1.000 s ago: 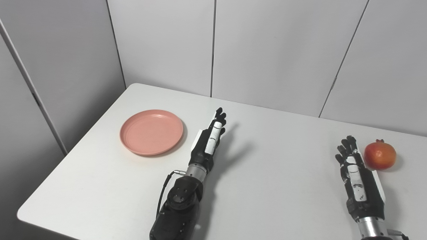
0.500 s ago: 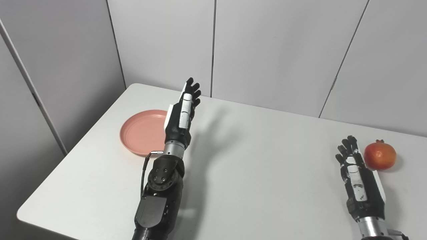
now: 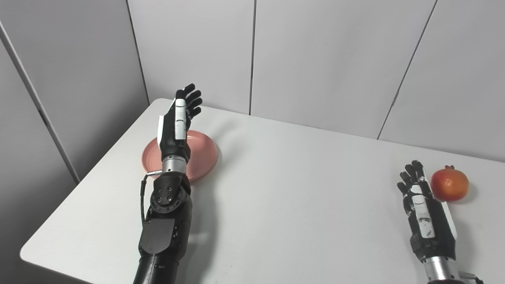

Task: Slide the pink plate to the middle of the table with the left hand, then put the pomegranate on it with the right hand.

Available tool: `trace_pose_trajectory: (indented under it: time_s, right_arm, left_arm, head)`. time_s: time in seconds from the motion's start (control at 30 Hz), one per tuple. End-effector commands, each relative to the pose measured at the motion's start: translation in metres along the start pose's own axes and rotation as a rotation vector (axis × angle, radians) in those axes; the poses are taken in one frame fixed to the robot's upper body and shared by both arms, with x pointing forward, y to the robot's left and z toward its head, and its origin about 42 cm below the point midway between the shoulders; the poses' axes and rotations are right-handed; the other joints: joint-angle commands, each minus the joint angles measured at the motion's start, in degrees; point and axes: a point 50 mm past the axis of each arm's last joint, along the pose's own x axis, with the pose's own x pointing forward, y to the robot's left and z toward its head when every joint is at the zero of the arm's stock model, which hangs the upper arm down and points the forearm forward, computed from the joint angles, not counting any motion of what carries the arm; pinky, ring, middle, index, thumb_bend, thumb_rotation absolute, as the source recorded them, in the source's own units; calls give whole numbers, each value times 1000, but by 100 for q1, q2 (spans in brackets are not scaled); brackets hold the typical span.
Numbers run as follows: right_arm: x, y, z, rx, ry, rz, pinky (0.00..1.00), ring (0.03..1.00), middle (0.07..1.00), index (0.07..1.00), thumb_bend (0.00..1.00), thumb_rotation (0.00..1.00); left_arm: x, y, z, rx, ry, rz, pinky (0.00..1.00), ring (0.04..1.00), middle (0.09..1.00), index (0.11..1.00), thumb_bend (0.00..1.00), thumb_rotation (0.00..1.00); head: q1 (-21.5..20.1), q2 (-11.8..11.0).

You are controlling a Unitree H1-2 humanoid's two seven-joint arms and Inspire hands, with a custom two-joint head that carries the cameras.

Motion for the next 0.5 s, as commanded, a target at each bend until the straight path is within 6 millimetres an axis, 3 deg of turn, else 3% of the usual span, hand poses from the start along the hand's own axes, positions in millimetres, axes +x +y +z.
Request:
trace_pose_trajectory:
  time_s: [0.0,0.47]
  right_arm:
    - [2,2,1,-5,-31,5,1000,1000,1000,1000,725,839]
    - [2,0,1,2,-34,18,1000,1000,1000,1000,717,833]
  left_arm:
    - [21,-6,29,-31,-116,0,806,797,787,771,777,1000]
    - [36,42,37,57,-104,47,736,777,774,750,790,1000]
  head:
    - [-1,0]
    - [88,32]
